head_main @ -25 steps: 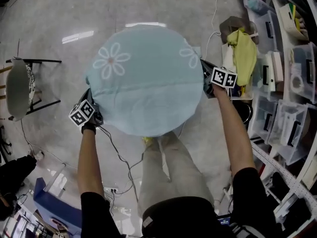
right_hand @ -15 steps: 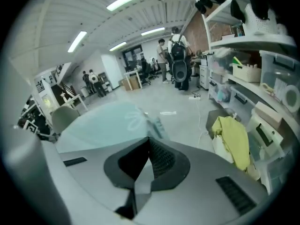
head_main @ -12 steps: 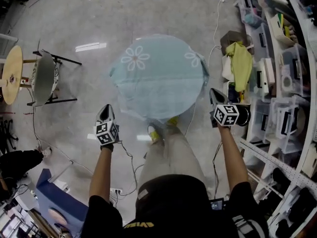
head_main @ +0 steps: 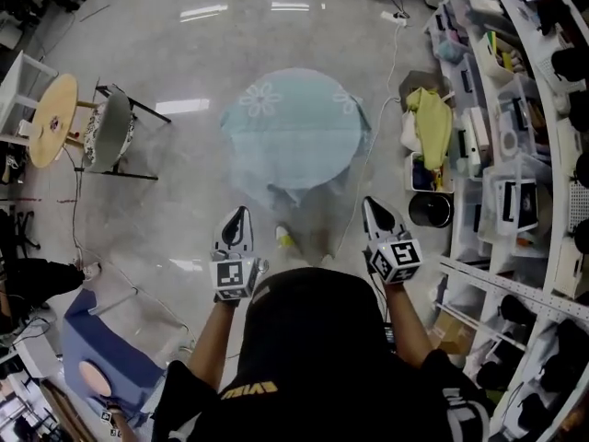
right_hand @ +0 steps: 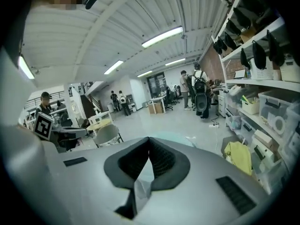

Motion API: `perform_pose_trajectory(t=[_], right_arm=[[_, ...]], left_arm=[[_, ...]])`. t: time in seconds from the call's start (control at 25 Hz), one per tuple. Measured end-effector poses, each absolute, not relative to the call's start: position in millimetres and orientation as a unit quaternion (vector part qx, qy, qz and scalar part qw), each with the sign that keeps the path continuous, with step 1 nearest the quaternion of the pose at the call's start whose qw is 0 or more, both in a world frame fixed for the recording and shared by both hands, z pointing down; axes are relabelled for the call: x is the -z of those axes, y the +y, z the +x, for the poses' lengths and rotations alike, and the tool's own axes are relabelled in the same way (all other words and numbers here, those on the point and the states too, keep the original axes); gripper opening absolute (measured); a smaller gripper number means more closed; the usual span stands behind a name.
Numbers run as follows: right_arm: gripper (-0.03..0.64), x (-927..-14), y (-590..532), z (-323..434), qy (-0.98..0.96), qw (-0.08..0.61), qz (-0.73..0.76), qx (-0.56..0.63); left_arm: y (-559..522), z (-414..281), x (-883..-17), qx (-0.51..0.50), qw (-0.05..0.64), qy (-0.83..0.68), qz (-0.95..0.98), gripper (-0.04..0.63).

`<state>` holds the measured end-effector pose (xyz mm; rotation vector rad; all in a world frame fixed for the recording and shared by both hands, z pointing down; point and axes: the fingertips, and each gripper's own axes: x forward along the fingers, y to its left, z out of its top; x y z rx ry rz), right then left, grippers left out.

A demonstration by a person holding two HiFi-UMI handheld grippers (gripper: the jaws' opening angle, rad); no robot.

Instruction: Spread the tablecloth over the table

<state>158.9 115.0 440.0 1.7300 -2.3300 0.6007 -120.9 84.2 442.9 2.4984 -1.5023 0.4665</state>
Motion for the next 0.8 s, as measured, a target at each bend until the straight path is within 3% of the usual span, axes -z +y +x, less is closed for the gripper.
perform_pose_trajectory(t=[0.16, 0.56, 0.8], right_arm=[[0.011, -414, 150, 171, -0.801, 0.091, 0.562, -0.186], [-0.002, -372, 225, 229, -0.807, 0.066, 0.575, -0.114], [-0.002, -366, 241, 232, -0.81, 0.063, 0.573, -0.107]], left_arm=[[120, -100, -412, -0.106, 0.113, -0.533, 0.832, 0.02], [191, -25, -370, -0.064, 0.065, -0.525, 0.846, 0.018], [213, -17, -357, -0.055, 0.056, -0.524, 0.848, 0.018]])
